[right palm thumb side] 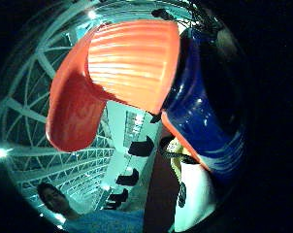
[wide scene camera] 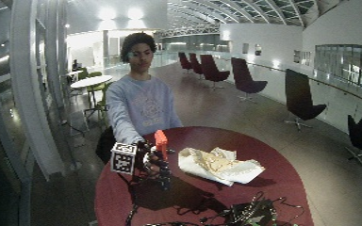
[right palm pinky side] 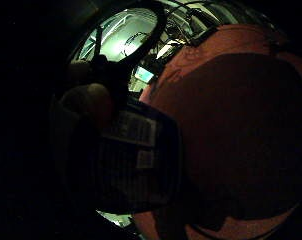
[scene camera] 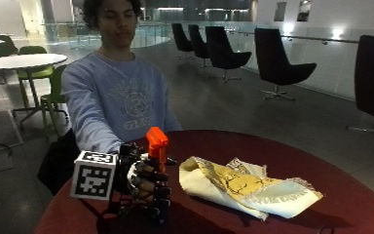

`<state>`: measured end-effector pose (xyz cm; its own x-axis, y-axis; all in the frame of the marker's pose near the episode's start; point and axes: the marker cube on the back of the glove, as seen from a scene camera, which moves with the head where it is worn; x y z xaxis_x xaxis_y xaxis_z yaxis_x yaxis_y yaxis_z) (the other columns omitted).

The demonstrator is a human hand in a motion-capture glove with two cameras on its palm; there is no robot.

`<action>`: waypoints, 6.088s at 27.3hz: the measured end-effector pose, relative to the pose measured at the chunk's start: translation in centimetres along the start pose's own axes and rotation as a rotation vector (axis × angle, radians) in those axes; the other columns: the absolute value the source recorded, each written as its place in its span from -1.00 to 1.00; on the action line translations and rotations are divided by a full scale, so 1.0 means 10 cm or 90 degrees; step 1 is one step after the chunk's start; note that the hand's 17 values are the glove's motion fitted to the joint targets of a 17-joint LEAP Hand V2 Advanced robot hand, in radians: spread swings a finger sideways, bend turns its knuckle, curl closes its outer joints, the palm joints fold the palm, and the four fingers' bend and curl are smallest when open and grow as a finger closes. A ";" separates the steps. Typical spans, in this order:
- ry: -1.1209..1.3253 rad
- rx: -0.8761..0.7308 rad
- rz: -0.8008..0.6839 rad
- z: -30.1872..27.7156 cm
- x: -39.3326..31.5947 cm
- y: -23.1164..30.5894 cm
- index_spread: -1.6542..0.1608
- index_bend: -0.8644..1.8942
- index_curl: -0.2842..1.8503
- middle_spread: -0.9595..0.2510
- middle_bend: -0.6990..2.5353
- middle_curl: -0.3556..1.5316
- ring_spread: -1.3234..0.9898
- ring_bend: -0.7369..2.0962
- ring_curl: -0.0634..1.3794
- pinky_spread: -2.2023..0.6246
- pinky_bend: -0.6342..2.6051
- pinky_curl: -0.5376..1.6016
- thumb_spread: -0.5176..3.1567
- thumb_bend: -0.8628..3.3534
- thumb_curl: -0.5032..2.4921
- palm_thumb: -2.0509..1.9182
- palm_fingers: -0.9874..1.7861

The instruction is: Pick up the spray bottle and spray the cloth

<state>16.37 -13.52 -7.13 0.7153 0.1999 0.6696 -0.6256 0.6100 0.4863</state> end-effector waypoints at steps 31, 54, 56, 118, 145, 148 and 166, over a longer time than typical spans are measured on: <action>0.143 -0.608 0.072 0.26 -0.85 0.16 0.61 -0.26 -0.38 0.51 -0.38 -0.16 0.13 -0.15 -0.39 0.69 -0.48 -0.18 -0.15 -0.60 -0.47 0.20 0.55; 0.188 -0.656 0.132 0.42 -0.80 0.22 0.63 -0.26 -0.36 0.51 -0.38 -0.15 0.15 -0.15 -0.37 0.69 -0.48 -0.16 -0.05 -0.59 -0.44 0.29 0.55; 0.187 -0.655 0.137 0.42 -0.80 0.22 0.64 -0.26 -0.36 0.51 -0.38 -0.15 0.15 -0.15 -0.37 0.69 -0.48 -0.16 -0.05 -0.59 -0.44 0.29 0.55; -0.133 -0.527 -0.087 0.80 -1.46 0.80 0.65 -0.26 -0.34 0.51 -0.37 -0.13 0.17 -0.14 -0.36 0.69 -0.47 -0.15 -0.06 -0.60 -0.40 0.33 0.56; -0.265 -0.549 -0.205 2.78 -1.59 2.62 0.62 -0.26 -0.32 0.47 -0.39 -0.13 0.13 -0.17 -0.37 0.66 -0.49 -0.17 -0.10 -0.60 -0.41 0.31 0.53; -0.261 -0.545 -0.206 2.79 -1.54 2.62 0.62 -0.25 -0.32 0.47 -0.39 -0.13 0.13 -0.17 -0.37 0.66 -0.50 -0.17 -0.10 -0.60 -0.42 0.30 0.52; -0.088 -0.587 -0.323 1.77 -1.41 2.40 0.55 -0.30 -0.39 0.50 -0.41 -0.14 0.12 -0.20 -0.38 0.70 -0.50 -0.17 -0.10 -0.59 -0.43 0.32 0.35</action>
<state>-14.23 -15.28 4.99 0.7487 -0.2946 0.5938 0.2554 0.9549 0.1518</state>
